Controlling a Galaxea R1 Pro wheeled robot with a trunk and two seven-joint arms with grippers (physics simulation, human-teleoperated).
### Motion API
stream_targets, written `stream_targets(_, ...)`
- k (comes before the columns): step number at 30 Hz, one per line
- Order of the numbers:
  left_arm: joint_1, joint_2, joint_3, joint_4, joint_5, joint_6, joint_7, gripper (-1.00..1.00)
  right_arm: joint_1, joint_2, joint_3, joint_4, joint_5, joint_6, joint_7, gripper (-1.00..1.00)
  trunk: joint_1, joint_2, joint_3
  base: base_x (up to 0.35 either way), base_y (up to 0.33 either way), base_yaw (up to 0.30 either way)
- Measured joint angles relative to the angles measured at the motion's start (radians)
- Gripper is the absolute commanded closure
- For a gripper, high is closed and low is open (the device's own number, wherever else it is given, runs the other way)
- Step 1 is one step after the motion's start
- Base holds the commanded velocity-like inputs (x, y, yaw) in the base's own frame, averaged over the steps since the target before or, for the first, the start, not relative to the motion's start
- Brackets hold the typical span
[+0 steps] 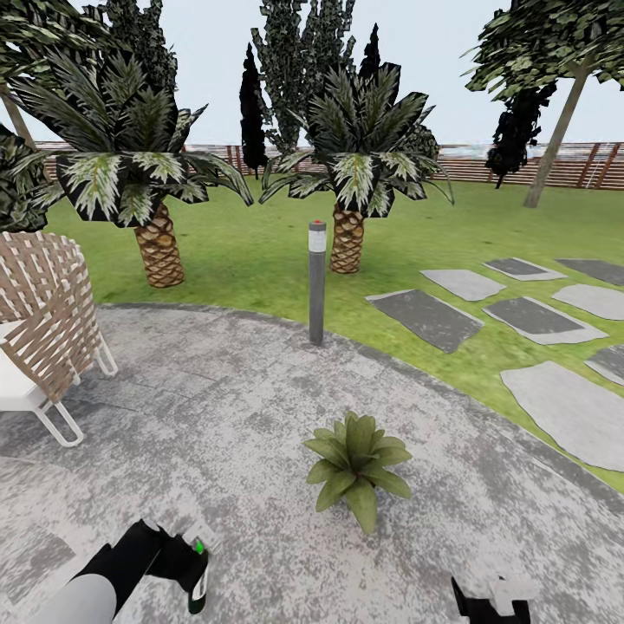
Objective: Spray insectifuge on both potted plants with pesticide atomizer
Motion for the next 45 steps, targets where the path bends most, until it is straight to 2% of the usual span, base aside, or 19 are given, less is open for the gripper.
stream_targets(6, -0.002, -0.006, 0.001, 0.0, 0.002, 0.048, -0.008, 1.0, 0.007, 0.007, -0.011, 0.022, -0.001, -0.011, -0.015, -1.0, 0.0, 0.0, 0.0, 0.0, 0.0, 0.0)
stream_targets(10, -0.004, -0.031, 0.0, 0.0, 0.003, 0.092, -0.01, 1.0, 0.008, 0.01, -0.08, 0.047, -0.001, -0.01, -0.145, -1.0, 0.0, 0.0, 0.0, 0.0, 0.0, 0.0)
stream_targets(11, -0.005, -0.039, -0.001, 0.0, 0.003, 0.113, -0.01, 1.0, 0.008, 0.012, -0.102, 0.055, -0.009, -0.01, -0.199, -1.0, 0.0, 0.0, 0.0, 0.0, 0.0, 0.0)
stream_targets(14, -0.01, -0.05, -0.002, -0.001, 0.0, 0.166, -0.01, 1.0, 0.008, 0.013, -0.123, 0.062, -0.009, -0.01, -0.258, -1.0, 0.0, 0.0, 0.0, 0.0, 0.0, 0.0)
stream_targets(17, -0.017, -0.055, -0.003, -0.003, -0.002, 0.19, -0.01, 1.0, 0.008, 0.013, -0.126, 0.064, -0.008, -0.01, -0.275, -1.0, 0.0, 0.0, 0.0, 0.0, 0.0, -0.031)
stream_targets(23, -0.03, -0.061, -0.003, -0.021, -0.003, 0.198, -0.023, 1.0, 0.008, 0.013, -0.127, 0.065, -0.007, -0.01, -0.279, -1.0, 0.0, 0.0, 0.0, 0.0, 0.0, -0.235)
stream_targets(25, -0.031, -0.07, -0.01, -0.022, -0.005, 0.198, -0.036, 1.0, 0.008, 0.014, -0.127, 0.066, -0.006, -0.01, -0.278, -1.0, 0.0, 0.0, 0.0, 0.0, 0.0, -0.28)
stream_targets(28, -0.034, -0.068, -0.034, -0.028, -0.007, 0.203, -0.04, 1.0, 0.008, 0.015, -0.127, 0.067, -0.005, -0.01, -0.278, -1.0, 0.0, 0.0, 0.0, 0.094, 0.0, -0.283)
stream_targets(29, -0.037, -0.07, -0.043, -0.066, -0.004, 0.285, -0.04, 1.0, 0.008, 0.015, -0.125, 0.078, -0.005, -0.01, -0.279, -1.0, 0.0, 0.0, 0.0, 0.3, 0.0, -0.284)
stream_targets(30, -0.037, -0.071, -0.043, -0.067, -0.003, 0.29, -0.04, 1.0, 0.008, 0.015, -0.125, 0.08, -0.005, -0.01, -0.279, -1.0, -0.001, 0.0, 0.0, 0.313, 0.0, -0.284)
stream_targets(37, -0.037, -0.073, -0.042, -0.068, -0.004, 0.289, -0.04, 1.0, 0.008, 0.015, -0.125, 0.081, -0.005, -0.01, -0.279, -1.0, 0.0, 0.0, 0.0, 0.268, 0.0, -0.251)
stream_targets(45, -0.029, -0.07, -0.046, -0.068, -0.004, 0.277, -0.038, 1.0, 0.008, 0.015, -0.125, 0.082, -0.004, -0.01, -0.279, -1.0, 0.0, 0.0, 0.0, 0.0, 0.0, 0.0)
